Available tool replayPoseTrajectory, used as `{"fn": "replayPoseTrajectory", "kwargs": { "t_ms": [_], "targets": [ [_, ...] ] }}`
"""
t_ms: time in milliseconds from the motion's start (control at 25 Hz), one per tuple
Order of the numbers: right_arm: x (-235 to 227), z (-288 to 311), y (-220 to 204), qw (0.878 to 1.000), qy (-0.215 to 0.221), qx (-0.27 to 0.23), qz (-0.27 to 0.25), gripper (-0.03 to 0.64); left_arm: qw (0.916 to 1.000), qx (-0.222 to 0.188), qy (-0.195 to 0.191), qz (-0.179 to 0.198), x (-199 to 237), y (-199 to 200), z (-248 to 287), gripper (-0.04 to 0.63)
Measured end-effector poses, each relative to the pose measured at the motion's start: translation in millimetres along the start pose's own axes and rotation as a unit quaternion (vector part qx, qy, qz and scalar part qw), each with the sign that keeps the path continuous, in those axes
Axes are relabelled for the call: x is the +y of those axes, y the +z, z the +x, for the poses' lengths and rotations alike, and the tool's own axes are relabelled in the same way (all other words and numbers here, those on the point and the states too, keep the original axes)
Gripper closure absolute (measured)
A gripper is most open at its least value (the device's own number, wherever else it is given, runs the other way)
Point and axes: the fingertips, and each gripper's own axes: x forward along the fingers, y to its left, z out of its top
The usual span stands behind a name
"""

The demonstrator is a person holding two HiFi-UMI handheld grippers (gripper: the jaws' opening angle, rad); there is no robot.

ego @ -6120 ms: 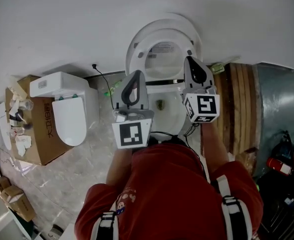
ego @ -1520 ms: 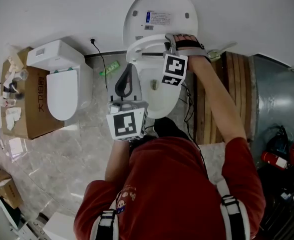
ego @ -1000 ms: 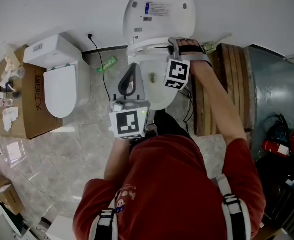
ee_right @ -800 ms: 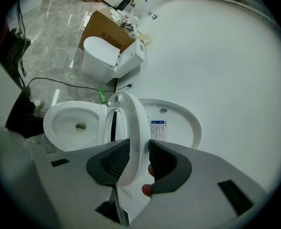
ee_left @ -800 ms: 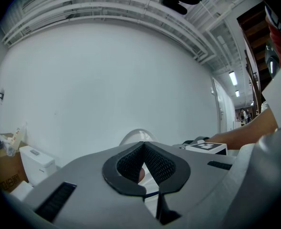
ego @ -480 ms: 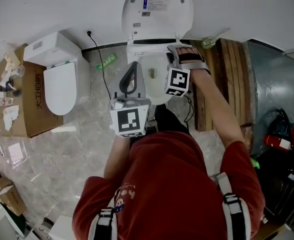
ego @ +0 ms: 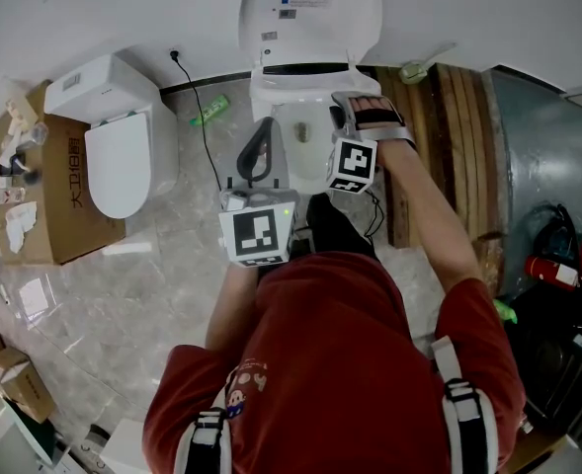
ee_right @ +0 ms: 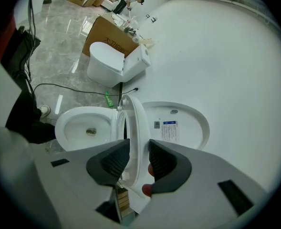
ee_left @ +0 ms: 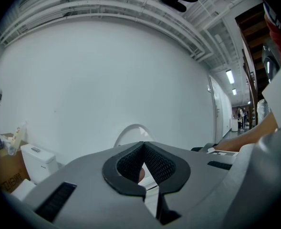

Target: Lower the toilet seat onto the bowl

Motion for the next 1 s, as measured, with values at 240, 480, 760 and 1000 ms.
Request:
{"fn": "replayPoseTrajectory", "kwargs": {
  "t_ms": [240,480,760,1000],
  "targets": [
    [24,-7,1,1.000,0.013,0.002,0.007,0.489,1.0000,0.005,-0.002,-0.001,-3,-6,-9,0.583],
    [47,-12,3,1.000,0.025,0.003,0.009,0.489,1.0000,0.005,-0.001,-0.008,-5,-10,-17,0.583],
    [68,-16,2,0.999,0.037,0.005,0.009,0.489,0.9994,0.029,-0.009,0.018,-6,-21,-27,0.583],
    [84,-18,4,0.999,0.048,0.005,0.011,0.489,0.9991,0.036,-0.009,0.018,-6,-29,-34,0.583]
  ]
}}
